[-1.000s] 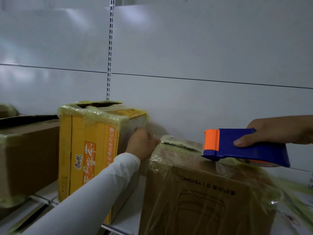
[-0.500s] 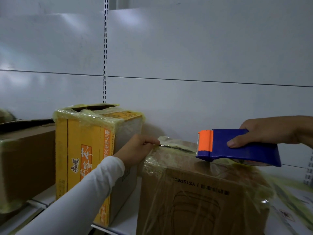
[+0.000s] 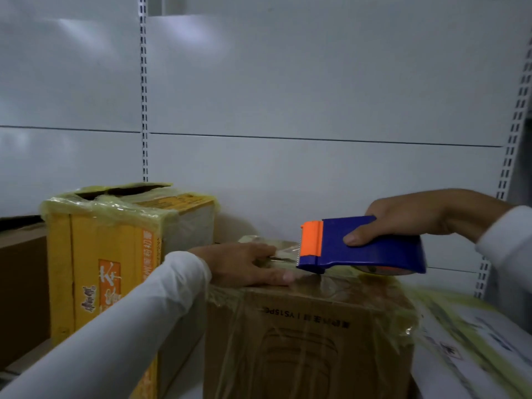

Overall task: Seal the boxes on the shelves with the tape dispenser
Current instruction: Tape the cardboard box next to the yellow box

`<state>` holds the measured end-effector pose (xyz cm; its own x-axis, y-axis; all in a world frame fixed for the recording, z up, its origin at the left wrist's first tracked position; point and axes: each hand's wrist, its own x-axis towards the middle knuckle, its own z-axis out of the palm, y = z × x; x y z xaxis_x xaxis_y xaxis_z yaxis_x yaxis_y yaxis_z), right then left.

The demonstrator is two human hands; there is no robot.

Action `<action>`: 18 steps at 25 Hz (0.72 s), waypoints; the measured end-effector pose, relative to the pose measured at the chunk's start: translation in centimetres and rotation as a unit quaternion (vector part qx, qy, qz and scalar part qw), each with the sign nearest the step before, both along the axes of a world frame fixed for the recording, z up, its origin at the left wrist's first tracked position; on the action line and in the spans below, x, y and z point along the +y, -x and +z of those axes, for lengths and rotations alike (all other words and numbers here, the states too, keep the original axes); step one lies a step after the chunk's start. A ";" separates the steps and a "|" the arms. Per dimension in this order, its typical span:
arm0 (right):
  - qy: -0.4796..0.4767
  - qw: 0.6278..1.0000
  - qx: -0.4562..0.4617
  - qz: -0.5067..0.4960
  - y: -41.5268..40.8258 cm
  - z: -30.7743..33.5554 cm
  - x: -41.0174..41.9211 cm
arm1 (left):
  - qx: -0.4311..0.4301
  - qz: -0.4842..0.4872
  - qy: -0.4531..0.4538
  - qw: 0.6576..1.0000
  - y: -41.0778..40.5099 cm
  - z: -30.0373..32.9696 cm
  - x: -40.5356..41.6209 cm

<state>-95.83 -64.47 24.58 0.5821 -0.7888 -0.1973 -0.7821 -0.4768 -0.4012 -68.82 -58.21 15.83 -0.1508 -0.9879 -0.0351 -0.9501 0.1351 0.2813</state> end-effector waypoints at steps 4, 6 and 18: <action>-0.037 0.999 0.000 0.015 0.5 0.7 -0.4 | -0.011 -0.003 -0.019 1.000 -1.4 -0.1 0.3; -0.052 0.999 0.003 0.009 2.8 1.1 -0.7 | -0.024 -0.002 -0.020 1.000 -1.8 0.0 0.4; -0.102 0.977 -0.186 -0.032 7.1 -6.0 -1.8 | -0.082 0.021 0.018 0.996 -2.5 2.1 0.9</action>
